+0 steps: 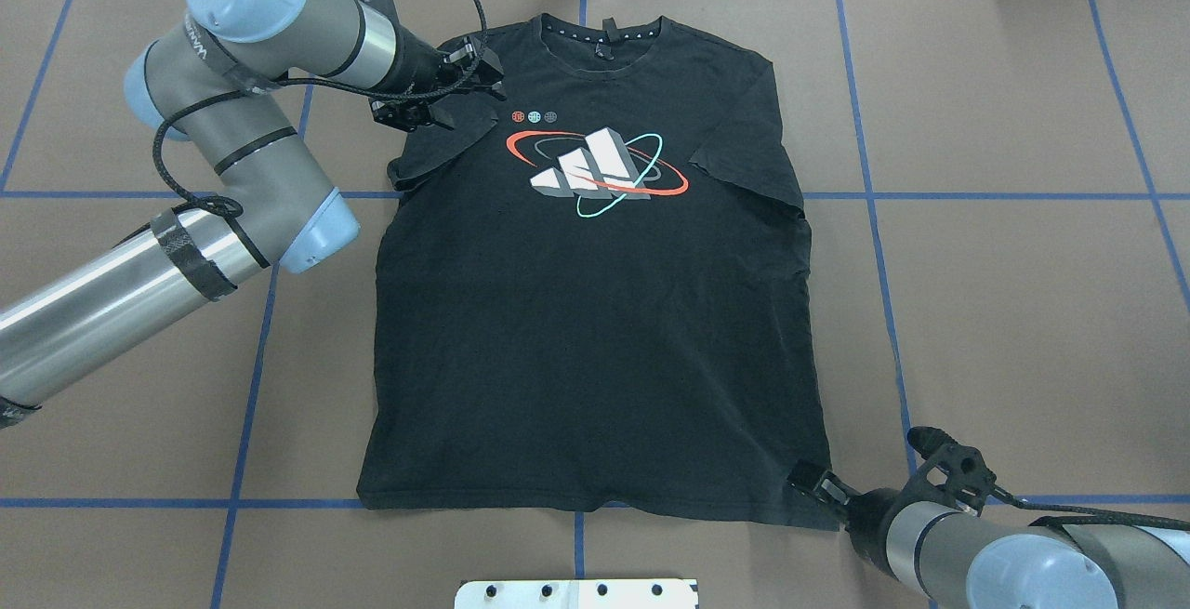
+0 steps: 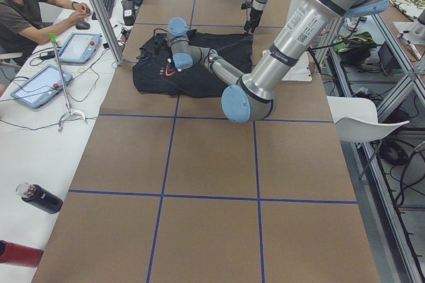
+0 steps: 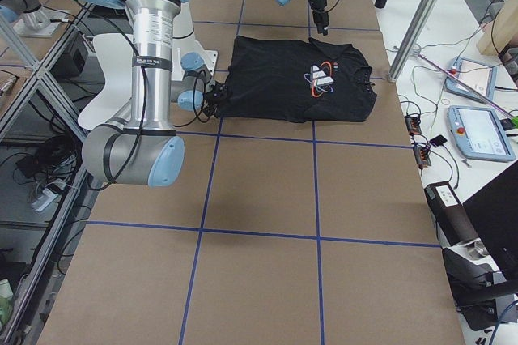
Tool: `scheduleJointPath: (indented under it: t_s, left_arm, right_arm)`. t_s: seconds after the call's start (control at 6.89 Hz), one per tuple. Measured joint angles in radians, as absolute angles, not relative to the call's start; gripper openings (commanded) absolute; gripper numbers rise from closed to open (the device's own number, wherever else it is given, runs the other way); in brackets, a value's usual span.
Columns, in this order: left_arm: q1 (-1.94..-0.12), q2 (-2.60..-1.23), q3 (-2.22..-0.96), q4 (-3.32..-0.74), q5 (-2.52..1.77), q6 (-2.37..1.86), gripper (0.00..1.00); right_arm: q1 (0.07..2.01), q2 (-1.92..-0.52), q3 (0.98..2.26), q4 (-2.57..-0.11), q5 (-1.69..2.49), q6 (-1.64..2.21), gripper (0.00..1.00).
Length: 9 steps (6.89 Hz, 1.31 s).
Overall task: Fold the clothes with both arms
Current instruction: 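Move the right gripper to the hem corner nearest the robot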
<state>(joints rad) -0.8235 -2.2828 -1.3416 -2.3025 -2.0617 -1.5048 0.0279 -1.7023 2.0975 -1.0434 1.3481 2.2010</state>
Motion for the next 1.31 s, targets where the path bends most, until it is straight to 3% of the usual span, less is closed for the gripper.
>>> scheduleJointPath:
  t_s: [0.58,0.73,1.02,1.31]
  left_arm:
    - [-0.822,-2.269,-1.341,-2.305,-2.061,-1.505,0.83]
    - [-0.822,-2.267,-1.341,-2.307,-2.062,-1.505,0.83]
    - [-0.823,-2.266,-1.341,-2.309,-2.062,-1.504,0.83]
    - [-0.823,-2.266,-1.340,-2.309,-2.062,-1.503,0.83]
  right_arm:
    - [0.014,-1.702,2.099,-1.061,1.348,2.233,0.80]
    - [0.012,-1.702,2.099,-1.062,1.348,2.236,0.67]
    - [0.010,-1.703,2.099,-1.063,1.348,2.238,0.00]
    - [0.008,-1.702,2.102,-1.070,1.348,2.238,0.00]
